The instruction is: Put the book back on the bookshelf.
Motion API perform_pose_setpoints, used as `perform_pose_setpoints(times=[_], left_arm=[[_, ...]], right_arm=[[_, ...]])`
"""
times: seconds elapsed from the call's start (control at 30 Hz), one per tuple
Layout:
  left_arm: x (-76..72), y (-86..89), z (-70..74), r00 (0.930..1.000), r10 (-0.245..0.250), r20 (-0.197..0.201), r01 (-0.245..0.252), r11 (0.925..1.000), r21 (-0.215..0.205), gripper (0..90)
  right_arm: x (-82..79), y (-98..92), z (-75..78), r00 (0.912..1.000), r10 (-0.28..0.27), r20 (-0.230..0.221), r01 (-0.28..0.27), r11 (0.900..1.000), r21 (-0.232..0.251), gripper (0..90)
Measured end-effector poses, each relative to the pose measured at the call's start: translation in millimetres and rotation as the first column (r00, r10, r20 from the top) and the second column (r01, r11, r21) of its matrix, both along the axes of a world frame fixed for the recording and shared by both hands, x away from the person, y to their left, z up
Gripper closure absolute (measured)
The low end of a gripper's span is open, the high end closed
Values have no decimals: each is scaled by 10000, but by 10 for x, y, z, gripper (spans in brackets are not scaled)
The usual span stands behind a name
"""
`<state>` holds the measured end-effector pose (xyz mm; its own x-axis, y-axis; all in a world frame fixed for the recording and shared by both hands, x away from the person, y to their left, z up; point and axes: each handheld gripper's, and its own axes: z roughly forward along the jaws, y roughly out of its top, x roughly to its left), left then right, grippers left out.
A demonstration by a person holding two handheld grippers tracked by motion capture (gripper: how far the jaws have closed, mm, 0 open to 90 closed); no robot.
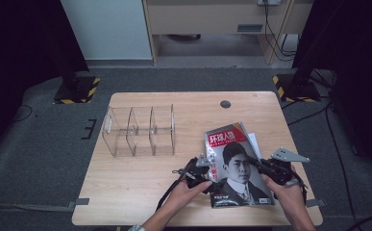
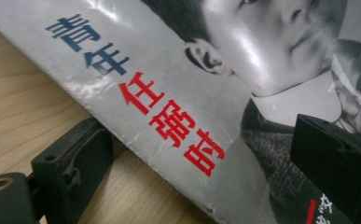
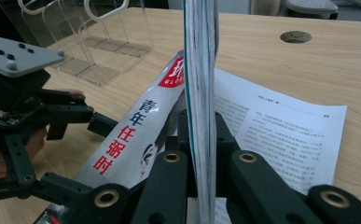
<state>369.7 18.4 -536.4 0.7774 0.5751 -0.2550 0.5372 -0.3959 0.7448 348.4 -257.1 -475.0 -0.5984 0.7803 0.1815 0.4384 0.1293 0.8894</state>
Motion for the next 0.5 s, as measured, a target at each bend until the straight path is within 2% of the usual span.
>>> perform_pose_setpoints(times=[0.1, 0.27, 0.5], left_arm=[[2, -17, 0, 10000, 51, -15, -51, 10000, -26, 56], [16, -18, 2, 9995, 306, 84, -306, 9995, -45, 128], [9, -29, 7, 9992, 310, 245, -314, 9994, 152, 169]], right_arm=[[11, 1, -12, 9999, -54, -91, 54, 10000, 58, 877], [58, -28, -81, 9995, -151, -294, 154, 9998, 89, 877], [137, -4, -233, 9966, -281, -779, 254, 9990, -364, 875]])
